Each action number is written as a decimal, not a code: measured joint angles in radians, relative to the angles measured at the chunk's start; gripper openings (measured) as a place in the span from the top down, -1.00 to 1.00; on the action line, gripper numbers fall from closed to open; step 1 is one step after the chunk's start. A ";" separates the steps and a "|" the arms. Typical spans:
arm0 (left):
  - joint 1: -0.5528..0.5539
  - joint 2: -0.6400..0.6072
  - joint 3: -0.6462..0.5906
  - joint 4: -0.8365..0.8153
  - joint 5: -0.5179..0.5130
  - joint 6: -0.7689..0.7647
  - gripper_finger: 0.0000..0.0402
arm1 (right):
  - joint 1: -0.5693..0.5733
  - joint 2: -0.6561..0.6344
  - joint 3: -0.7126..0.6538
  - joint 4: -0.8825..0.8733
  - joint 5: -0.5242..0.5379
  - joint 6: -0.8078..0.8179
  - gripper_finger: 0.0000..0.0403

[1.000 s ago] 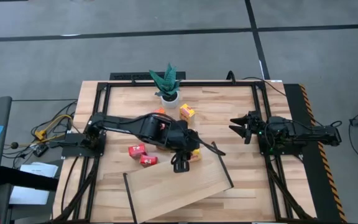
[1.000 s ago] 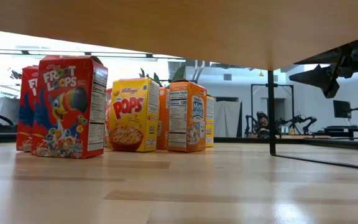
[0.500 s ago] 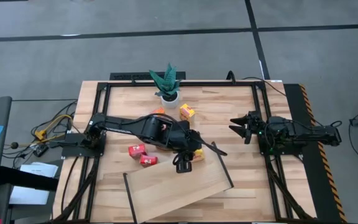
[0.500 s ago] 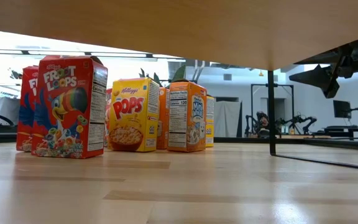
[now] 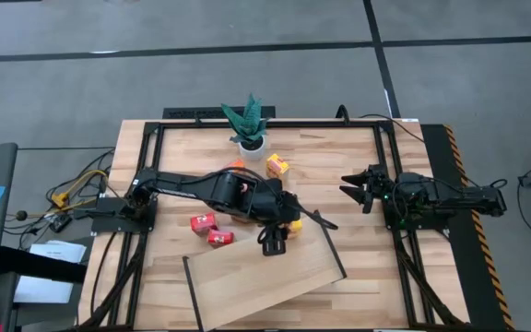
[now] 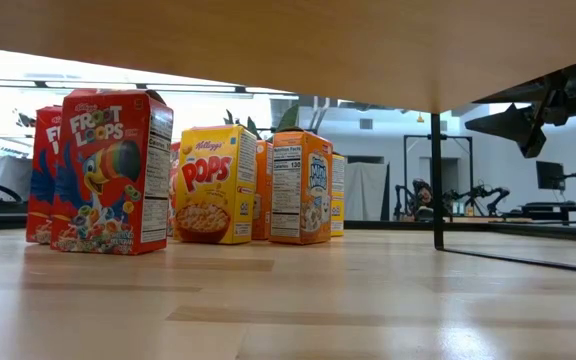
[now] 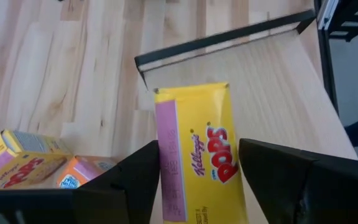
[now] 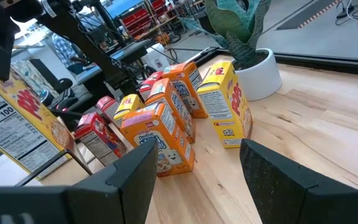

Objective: Stack cereal on shelf
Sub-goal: Put the bottom left yellow cereal box on the shelf

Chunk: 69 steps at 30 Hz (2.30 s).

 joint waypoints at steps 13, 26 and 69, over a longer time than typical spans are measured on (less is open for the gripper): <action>0.012 0.000 0.000 0.042 0.038 -0.007 -0.04 | 0.000 0.000 0.000 0.000 0.000 0.000 -0.27; 0.017 0.000 0.000 0.039 -0.022 -0.027 -0.04 | 0.000 0.000 0.000 0.000 0.001 0.000 -0.27; 0.027 -0.080 0.020 0.132 0.078 -0.127 -0.04 | 0.102 0.548 0.499 0.204 -0.157 -0.454 -0.75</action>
